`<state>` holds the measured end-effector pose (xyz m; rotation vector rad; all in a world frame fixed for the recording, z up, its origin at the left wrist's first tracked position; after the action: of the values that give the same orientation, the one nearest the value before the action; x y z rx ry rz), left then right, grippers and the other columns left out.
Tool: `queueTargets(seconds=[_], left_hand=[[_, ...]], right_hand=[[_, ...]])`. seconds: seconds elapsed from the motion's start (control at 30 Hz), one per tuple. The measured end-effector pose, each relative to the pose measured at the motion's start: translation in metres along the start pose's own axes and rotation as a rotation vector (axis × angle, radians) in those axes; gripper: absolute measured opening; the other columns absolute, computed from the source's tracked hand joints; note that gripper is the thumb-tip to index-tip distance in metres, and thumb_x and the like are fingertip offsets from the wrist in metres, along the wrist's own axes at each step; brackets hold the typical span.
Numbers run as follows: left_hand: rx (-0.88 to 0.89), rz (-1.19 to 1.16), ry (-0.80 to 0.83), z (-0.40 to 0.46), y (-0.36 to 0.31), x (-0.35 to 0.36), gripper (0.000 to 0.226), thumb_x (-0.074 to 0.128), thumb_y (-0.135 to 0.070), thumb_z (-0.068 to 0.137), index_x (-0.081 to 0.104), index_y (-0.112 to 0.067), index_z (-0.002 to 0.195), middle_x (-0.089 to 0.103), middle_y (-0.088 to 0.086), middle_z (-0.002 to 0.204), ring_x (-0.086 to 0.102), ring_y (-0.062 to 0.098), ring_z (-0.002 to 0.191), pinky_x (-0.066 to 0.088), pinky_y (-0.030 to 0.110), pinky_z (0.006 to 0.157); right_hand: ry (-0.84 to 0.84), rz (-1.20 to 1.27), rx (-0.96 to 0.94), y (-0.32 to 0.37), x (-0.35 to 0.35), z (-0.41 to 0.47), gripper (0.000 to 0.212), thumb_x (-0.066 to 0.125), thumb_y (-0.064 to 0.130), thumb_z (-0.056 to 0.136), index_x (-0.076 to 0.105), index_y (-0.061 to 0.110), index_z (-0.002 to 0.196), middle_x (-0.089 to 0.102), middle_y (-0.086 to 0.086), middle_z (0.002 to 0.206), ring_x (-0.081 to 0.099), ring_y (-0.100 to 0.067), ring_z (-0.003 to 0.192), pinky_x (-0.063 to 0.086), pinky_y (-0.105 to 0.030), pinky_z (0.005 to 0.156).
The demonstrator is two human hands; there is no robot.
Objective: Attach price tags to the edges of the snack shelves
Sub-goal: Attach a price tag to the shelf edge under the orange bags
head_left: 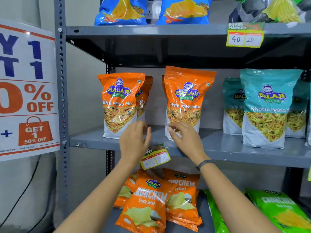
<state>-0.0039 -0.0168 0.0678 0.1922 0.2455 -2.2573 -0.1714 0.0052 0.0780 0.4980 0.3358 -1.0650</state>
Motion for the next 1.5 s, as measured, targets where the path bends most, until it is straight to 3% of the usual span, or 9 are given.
queueTargets(seconds=[0.07, 0.13, 0.23, 0.47, 0.7, 0.83, 1.0, 1.33, 1.5], left_hand=[[-0.259, 0.001, 0.024, -0.026, 0.023, -0.002, 0.033, 0.042, -0.043, 0.091, 0.051, -0.018, 0.072, 0.057, -0.005, 0.064, 0.055, 0.017, 0.06, 0.03, 0.025, 0.042], [-0.449, 0.016, 0.13, -0.058, 0.043, 0.009, 0.035, 0.047, -0.048, 0.091, 0.052, -0.02, 0.073, 0.063, -0.004, 0.067, 0.061, 0.019, 0.064, 0.037, 0.026, 0.048], [-0.551, -0.03, 0.196, -0.07, 0.052, 0.021, 0.036, 0.052, -0.052, 0.091, 0.053, -0.018, 0.076, 0.065, -0.003, 0.071, 0.062, 0.02, 0.067, 0.039, 0.025, 0.052], [-0.771, -0.523, 0.236, -0.077, 0.058, 0.037, 0.025, 0.073, -0.014, 0.083, 0.055, -0.018, 0.066, 0.057, -0.005, 0.064, 0.057, 0.014, 0.064, 0.043, 0.015, 0.05], [-0.687, -0.529, 0.318, -0.065, 0.054, 0.033, 0.032, 0.072, -0.013, 0.084, 0.054, -0.024, 0.059, 0.066, 0.007, 0.068, 0.066, 0.025, 0.071, 0.054, 0.037, 0.063], [-0.594, -0.51, 0.367, -0.066, 0.056, 0.026, 0.029, 0.074, -0.014, 0.082, 0.056, -0.023, 0.062, 0.065, -0.002, 0.065, 0.061, 0.012, 0.063, 0.049, 0.022, 0.057], [-0.493, -0.373, 0.455, -0.066, 0.056, 0.032, 0.02, 0.074, -0.022, 0.081, 0.06, -0.021, 0.067, 0.072, 0.003, 0.074, 0.067, 0.019, 0.073, 0.057, 0.043, 0.068], [-0.397, -0.385, 0.405, -0.052, 0.054, 0.032, 0.016, 0.073, -0.018, 0.082, 0.063, -0.011, 0.073, 0.069, 0.007, 0.074, 0.065, 0.023, 0.073, 0.054, 0.041, 0.067], [-0.401, -0.306, 0.347, -0.043, 0.05, 0.032, 0.023, 0.074, -0.028, 0.081, 0.061, -0.012, 0.073, 0.064, 0.003, 0.069, 0.057, 0.019, 0.064, 0.052, 0.041, 0.061]], right_hand=[[0.105, -0.004, -0.014, 0.003, 0.017, -0.005, 0.027, 0.058, 0.037, 0.091, 0.065, 0.019, 0.11, 0.069, -0.003, 0.1, 0.059, -0.019, 0.096, 0.051, -0.036, 0.08], [0.196, -0.007, -0.012, 0.007, 0.032, -0.013, 0.03, 0.062, 0.039, 0.087, 0.065, 0.021, 0.111, 0.069, -0.002, 0.098, 0.06, -0.019, 0.095, 0.05, -0.035, 0.079], [0.185, -0.041, -0.025, 0.01, 0.043, -0.016, 0.027, 0.065, 0.038, 0.085, 0.068, 0.022, 0.107, 0.07, -0.002, 0.096, 0.06, -0.02, 0.095, 0.048, -0.034, 0.073], [0.138, -0.06, 0.082, 0.007, 0.052, -0.009, 0.015, 0.066, 0.036, 0.084, 0.073, 0.024, 0.09, 0.071, 0.0, 0.095, 0.059, -0.019, 0.094, 0.046, -0.034, 0.069], [0.055, -0.096, 0.153, 0.01, 0.048, -0.024, 0.014, 0.065, 0.034, 0.086, 0.072, 0.021, 0.086, 0.068, -0.003, 0.093, 0.062, -0.021, 0.09, 0.046, -0.034, 0.064], [0.049, -0.044, 0.162, 0.003, 0.047, -0.038, 0.015, 0.067, 0.036, 0.083, 0.069, 0.021, 0.082, 0.068, 0.0, 0.086, 0.062, -0.017, 0.082, 0.051, -0.035, 0.063], [0.091, -0.126, 0.083, 0.008, 0.052, -0.045, 0.017, 0.068, 0.037, 0.082, 0.069, 0.02, 0.08, 0.069, -0.001, 0.083, 0.061, -0.018, 0.081, 0.047, -0.032, 0.063], [0.042, 0.02, 0.147, 0.003, 0.044, -0.045, 0.018, 0.071, 0.031, 0.081, 0.066, 0.015, 0.076, 0.068, -0.002, 0.077, 0.06, -0.018, 0.073, 0.054, -0.039, 0.063], [-0.014, 0.008, 0.191, 0.001, 0.042, -0.041, 0.019, 0.071, 0.032, 0.081, 0.064, 0.015, 0.075, 0.068, -0.003, 0.076, 0.061, -0.019, 0.071, 0.052, -0.037, 0.059]])
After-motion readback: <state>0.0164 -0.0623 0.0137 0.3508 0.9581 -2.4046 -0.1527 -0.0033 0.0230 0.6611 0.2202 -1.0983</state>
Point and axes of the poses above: each hand's wrist, its own z-axis towards the middle knuckle, its own x-axis out of the palm, y = z × x, the point moved 7 cm from there along z, towards the middle knuckle
